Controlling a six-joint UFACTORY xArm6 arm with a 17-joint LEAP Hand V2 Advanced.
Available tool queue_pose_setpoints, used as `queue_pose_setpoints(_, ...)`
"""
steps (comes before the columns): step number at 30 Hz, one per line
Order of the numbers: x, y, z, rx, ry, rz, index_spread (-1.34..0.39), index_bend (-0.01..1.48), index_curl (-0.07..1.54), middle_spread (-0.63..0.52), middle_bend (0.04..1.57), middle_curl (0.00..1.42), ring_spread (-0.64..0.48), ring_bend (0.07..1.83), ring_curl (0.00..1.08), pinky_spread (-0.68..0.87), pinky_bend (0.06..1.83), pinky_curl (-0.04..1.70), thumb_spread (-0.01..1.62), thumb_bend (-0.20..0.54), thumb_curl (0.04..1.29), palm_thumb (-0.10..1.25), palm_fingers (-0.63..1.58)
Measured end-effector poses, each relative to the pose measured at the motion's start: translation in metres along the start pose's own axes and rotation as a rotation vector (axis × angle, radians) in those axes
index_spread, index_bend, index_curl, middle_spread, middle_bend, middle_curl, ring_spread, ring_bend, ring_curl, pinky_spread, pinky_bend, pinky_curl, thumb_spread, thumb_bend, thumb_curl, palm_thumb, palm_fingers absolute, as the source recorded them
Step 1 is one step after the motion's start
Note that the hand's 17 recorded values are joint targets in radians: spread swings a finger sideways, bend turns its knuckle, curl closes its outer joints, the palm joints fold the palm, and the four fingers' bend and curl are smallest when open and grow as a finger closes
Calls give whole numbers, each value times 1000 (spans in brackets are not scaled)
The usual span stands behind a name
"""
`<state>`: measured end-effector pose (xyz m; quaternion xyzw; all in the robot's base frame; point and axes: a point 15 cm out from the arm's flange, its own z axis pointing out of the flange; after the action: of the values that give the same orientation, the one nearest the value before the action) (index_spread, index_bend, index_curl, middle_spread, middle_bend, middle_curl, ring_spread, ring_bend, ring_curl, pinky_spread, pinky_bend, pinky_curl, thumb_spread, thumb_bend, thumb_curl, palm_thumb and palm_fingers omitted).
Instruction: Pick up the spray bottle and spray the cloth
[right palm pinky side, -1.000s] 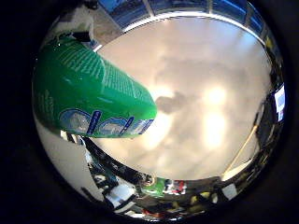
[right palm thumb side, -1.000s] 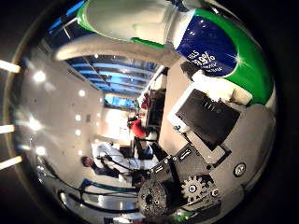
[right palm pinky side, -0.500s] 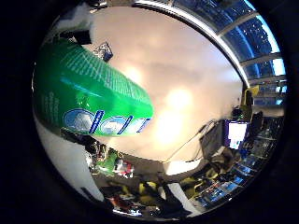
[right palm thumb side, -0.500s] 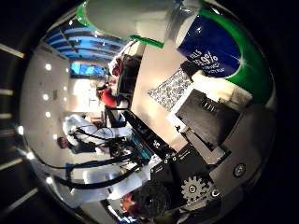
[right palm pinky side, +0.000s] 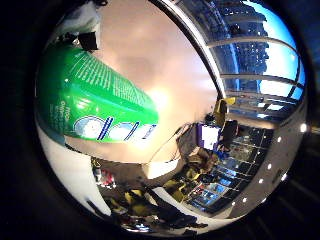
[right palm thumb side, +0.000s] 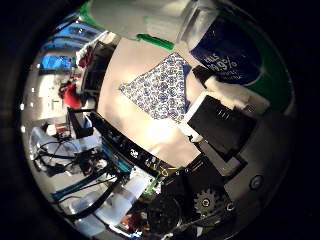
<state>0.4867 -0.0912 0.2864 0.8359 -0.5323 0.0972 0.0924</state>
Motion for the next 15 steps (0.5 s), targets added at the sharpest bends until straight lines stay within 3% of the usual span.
queue_pose_setpoints(9,-36,-22,-4,-12,44,-31,-422,564,918,-137,1165,629,-182,1395,521,-248,1218,785,493,-31,765,972,1171)
queue_pose_setpoints(15,-73,-5,34,-94,27,-67,-422,566,920,-138,1168,631,-182,1395,521,-249,1203,806,493,-31,765,972,1171)
